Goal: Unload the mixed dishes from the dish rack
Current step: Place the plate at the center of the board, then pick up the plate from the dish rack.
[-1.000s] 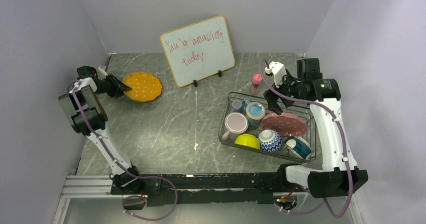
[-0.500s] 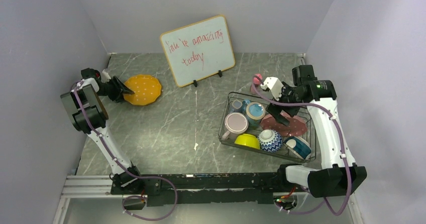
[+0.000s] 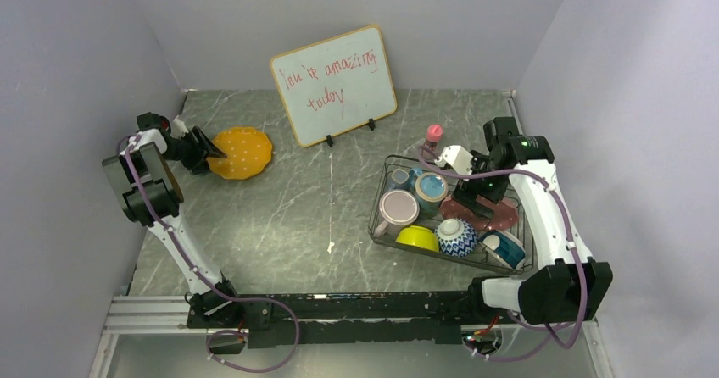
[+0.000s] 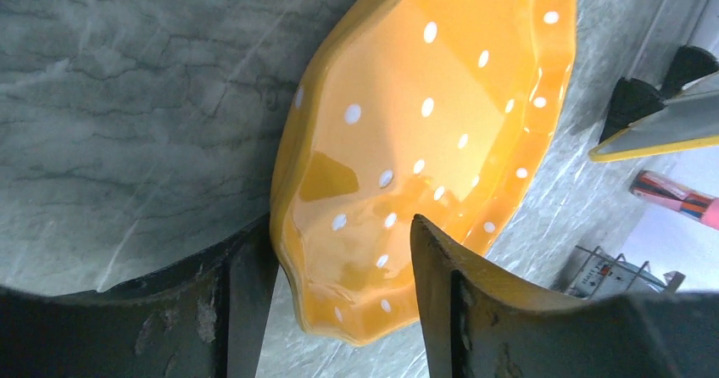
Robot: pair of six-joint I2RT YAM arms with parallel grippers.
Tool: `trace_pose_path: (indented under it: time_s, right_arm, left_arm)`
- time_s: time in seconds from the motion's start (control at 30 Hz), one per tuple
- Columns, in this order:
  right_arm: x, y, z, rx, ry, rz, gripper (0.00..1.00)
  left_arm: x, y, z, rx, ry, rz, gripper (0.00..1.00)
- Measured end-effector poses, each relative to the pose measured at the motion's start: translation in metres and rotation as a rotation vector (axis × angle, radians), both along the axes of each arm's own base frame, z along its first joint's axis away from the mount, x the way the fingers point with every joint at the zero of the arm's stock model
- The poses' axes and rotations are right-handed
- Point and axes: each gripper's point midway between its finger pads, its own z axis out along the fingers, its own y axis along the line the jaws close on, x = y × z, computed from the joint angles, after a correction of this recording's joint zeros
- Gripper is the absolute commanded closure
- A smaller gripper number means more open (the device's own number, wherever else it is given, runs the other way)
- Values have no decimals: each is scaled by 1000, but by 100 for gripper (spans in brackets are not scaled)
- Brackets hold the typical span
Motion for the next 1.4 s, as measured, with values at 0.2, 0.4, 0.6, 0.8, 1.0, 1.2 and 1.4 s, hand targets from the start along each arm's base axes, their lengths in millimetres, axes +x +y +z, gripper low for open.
trace_pose_path:
  time_s: [0.2,0.4,0.6,0.8,1.0,1.2,1.4]
  right_arm:
    - [-1,-5,-7,-31,13,28,15]
    - [-4,-6,-15,-42,31,56,27]
    - [-6,-9,-21,-61,47,79,49]
    - [0,-10,-20,-68,16,96,66]
    - [2,-11,-18,-81,-16,142,86]
    - [1,-11,-15,-86,-32,161,100]
    - [4,-11,14,-95,-127,181,100]
  left_arm:
    - [-5,5,1,46,17,-5,31]
    - [-11,12,2,102,40,-12,22]
    - [-18,25,11,197,43,-15,14]
    - [-20,31,46,273,-23,-15,14]
    - [-24,25,80,287,-90,-36,14]
    - [-32,13,104,275,-139,-68,15]
    - [-41,-3,152,320,-257,-121,15]
